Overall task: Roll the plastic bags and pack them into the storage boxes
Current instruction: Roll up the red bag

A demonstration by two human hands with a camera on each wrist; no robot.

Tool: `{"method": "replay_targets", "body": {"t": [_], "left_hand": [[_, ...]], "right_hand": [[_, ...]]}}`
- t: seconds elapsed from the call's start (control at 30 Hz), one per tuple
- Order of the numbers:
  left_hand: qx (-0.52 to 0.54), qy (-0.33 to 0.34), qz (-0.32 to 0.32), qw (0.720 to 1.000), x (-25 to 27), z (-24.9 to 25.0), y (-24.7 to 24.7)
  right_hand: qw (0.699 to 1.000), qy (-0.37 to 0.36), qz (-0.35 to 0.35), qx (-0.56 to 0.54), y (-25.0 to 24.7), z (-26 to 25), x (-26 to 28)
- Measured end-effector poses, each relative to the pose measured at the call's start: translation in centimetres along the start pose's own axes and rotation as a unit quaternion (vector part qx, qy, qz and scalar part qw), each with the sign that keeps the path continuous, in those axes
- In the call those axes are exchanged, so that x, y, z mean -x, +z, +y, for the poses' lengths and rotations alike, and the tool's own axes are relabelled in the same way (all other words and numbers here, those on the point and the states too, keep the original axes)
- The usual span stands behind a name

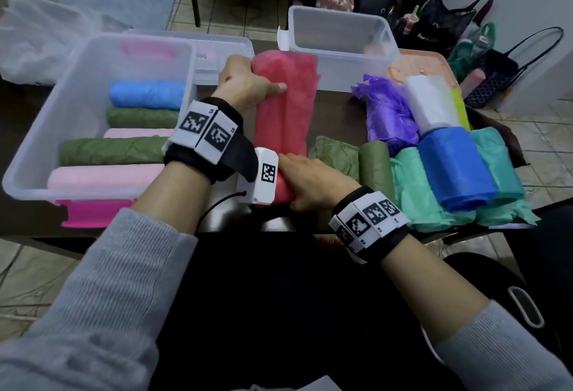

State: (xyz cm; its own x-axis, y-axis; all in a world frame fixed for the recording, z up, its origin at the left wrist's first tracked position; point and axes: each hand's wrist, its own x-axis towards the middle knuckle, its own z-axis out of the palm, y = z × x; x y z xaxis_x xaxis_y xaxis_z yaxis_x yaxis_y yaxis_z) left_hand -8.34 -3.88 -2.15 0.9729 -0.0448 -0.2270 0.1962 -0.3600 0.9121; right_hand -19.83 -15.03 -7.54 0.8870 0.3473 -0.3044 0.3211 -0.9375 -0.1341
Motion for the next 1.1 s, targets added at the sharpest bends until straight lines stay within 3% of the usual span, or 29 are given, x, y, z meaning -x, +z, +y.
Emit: {"method": "replay_targets", "body": {"t": [0.23,0.33,0.37,0.4,0.47,0.53,0.6,0.83,0.93,1.1], "left_hand": [[-0.134,0.070,0.101,0.983,-0.4,0.8,-0.9],[-0.285,0.170,0.156,0.930,-0.1,0.0,0.0],[-0.331,0.188,0.146,0.913,-0.1,-0.3,0.4],[-0.361,0.182,0.096,0.909,-0.2,-0.8,0.8],[-0.411,0.138,-0.063,0.899,-0.3,-2.0,1.4],[-0.456,0.085,-0.192,0.865,-0.3,-3.7,2.0],[-0.477,0.071,-0.251,0.840,-0.4,-5.2,2.7],[-0.483,0.105,-0.289,0.820,-1.2,-7.9,2.3],[-0.495,0.116,-0.295,0.809,-1.1,-8.0,2.3],[-0.483,0.127,-0.282,0.820,-0.5,-7.8,2.3]], "right_hand": [[1.000,0.009,0.022,-0.006,0.0,-0.4,-0.7],[0.999,0.044,0.023,0.000,0.4,-0.4,-1.1],[0.998,0.052,0.025,0.000,0.6,-0.3,-1.2],[0.998,0.054,0.025,0.000,0.6,-0.3,-1.3],[0.999,0.046,0.018,0.006,0.6,-0.3,-1.4],[1.000,0.026,0.004,0.015,0.4,-0.3,-1.4],[1.000,0.006,-0.016,0.011,0.1,-0.3,-1.4],[0.992,-0.033,-0.045,-0.113,-0.4,-0.8,-1.2],[0.993,-0.034,-0.032,-0.113,-0.3,-1.2,-1.0],[0.994,-0.033,-0.024,-0.105,0.4,-1.6,-0.9]]}}
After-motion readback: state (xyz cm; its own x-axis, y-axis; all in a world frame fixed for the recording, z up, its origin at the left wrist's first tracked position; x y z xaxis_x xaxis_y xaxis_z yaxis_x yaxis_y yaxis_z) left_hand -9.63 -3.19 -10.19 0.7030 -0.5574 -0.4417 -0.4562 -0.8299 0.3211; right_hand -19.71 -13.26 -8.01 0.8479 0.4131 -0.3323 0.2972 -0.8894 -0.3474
